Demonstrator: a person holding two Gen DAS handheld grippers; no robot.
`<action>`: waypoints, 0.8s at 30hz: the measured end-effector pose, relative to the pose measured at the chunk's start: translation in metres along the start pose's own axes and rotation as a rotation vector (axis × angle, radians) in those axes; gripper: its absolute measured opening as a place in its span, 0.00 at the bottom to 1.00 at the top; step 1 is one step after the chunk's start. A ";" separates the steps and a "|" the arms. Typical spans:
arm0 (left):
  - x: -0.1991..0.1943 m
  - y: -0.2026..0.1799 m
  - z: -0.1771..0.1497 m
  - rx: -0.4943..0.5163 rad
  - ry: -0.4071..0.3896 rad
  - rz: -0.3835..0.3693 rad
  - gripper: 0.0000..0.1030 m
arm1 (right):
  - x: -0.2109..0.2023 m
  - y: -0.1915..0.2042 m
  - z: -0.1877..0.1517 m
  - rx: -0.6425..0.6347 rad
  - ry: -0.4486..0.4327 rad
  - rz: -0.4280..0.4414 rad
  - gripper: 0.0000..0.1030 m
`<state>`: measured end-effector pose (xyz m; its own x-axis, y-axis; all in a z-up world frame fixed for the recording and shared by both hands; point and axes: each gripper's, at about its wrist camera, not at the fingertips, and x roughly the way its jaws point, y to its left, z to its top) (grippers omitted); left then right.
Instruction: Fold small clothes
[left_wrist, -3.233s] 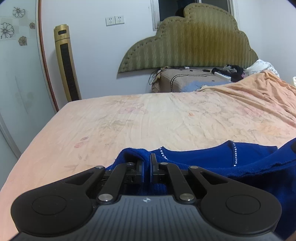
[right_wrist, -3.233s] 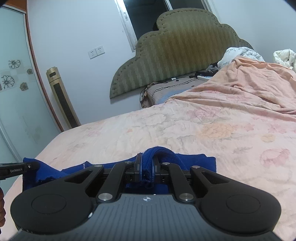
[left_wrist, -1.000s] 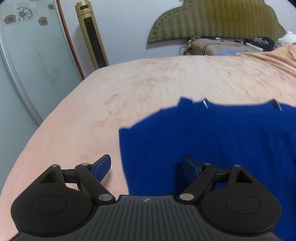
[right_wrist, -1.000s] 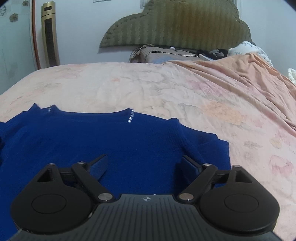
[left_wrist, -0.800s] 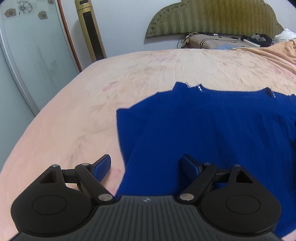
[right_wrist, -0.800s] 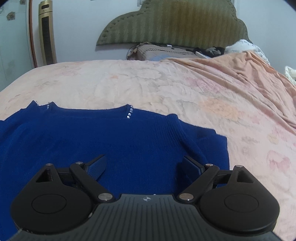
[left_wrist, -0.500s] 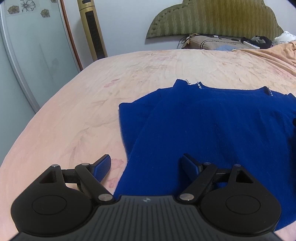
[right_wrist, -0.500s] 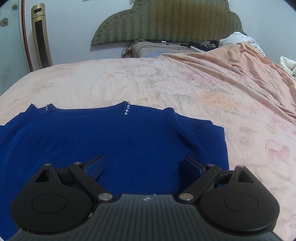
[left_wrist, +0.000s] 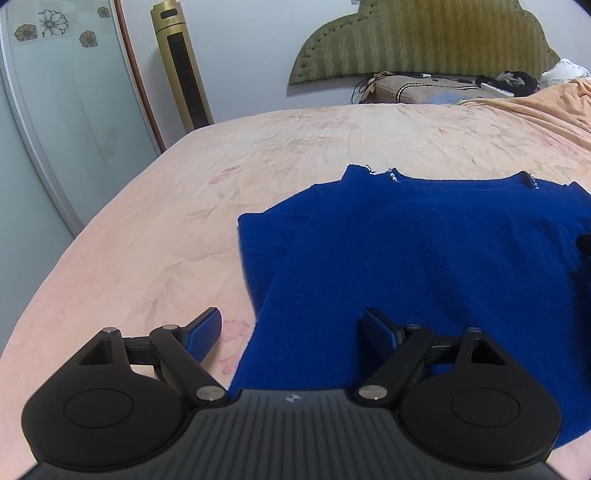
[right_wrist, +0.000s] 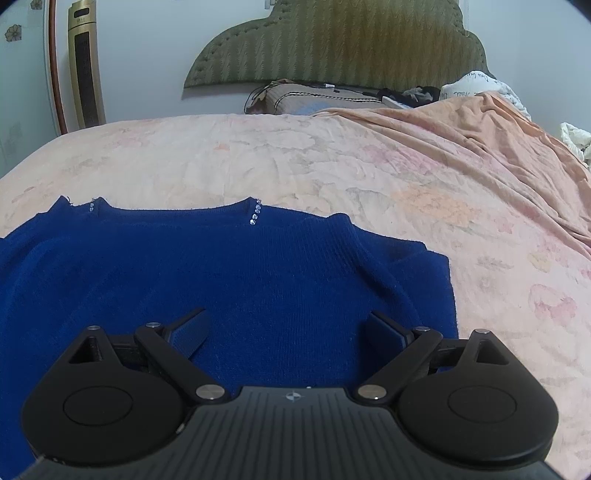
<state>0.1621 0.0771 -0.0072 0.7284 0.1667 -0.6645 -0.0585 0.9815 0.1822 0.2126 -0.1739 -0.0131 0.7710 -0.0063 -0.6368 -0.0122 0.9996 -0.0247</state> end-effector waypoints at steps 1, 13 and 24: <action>0.000 0.000 0.000 0.001 0.000 -0.001 0.82 | 0.000 0.000 0.000 -0.001 0.001 -0.002 0.92; -0.006 0.000 -0.007 0.049 -0.002 -0.001 0.82 | -0.001 0.004 0.000 -0.024 -0.003 -0.019 0.93; -0.012 0.005 -0.013 0.057 -0.004 0.002 0.82 | -0.005 0.011 0.000 -0.064 -0.019 -0.047 0.93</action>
<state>0.1446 0.0814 -0.0077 0.7313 0.1681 -0.6610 -0.0214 0.9743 0.2242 0.2087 -0.1628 -0.0104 0.7833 -0.0526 -0.6194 -0.0154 0.9945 -0.1040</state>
